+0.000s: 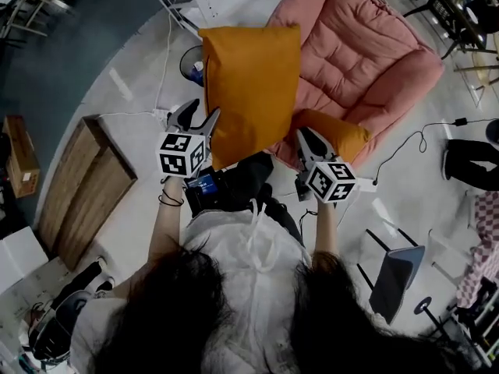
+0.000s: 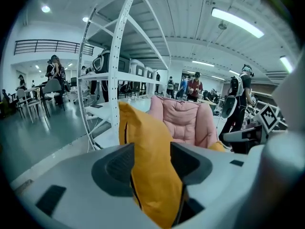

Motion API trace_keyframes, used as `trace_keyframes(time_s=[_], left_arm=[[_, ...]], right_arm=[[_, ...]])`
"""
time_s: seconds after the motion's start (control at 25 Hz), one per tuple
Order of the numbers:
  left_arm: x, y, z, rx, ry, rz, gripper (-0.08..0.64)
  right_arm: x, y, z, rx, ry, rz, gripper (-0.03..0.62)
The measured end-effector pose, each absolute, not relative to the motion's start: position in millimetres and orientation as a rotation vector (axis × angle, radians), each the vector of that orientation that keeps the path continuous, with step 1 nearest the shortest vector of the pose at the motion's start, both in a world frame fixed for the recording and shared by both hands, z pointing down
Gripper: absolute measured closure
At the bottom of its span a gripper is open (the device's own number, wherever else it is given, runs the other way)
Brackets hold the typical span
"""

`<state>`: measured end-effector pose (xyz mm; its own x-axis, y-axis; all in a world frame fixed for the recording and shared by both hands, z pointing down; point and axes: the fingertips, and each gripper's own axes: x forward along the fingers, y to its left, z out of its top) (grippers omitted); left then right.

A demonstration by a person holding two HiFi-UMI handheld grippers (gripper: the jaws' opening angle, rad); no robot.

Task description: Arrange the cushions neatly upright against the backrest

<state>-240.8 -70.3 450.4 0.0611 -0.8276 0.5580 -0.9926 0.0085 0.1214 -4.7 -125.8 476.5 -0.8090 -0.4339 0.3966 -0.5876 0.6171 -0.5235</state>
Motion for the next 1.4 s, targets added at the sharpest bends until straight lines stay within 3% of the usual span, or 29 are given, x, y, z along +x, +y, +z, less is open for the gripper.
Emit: trace_keyframes(time_s=[0.32, 0.4, 0.88, 1.24, 1.4], left_arm=[[-270, -120, 500, 1.761, -1.724, 0.547, 0.262], [-274, -127, 508, 1.747, -1.716, 0.554, 0.258], [-266, -126, 550, 1.683, -1.625, 0.552, 0.253], [-283, -139, 567, 1.647, -1.705, 0.53, 0.255], [-282, -141, 569, 1.658, -1.743, 0.52, 0.255]], right_arm=[[-33, -205, 552, 0.7, -2.504, 0.833, 0.523], [-42, -222, 575, 0.613, -2.48, 0.85, 0.322], [-68, -313, 687, 0.454, -2.334, 1.166, 0.308], [-96, -316, 706, 0.297, -2.404, 1.453, 0.311], [-95, -309, 702, 0.418, -2.403, 1.509, 0.396]])
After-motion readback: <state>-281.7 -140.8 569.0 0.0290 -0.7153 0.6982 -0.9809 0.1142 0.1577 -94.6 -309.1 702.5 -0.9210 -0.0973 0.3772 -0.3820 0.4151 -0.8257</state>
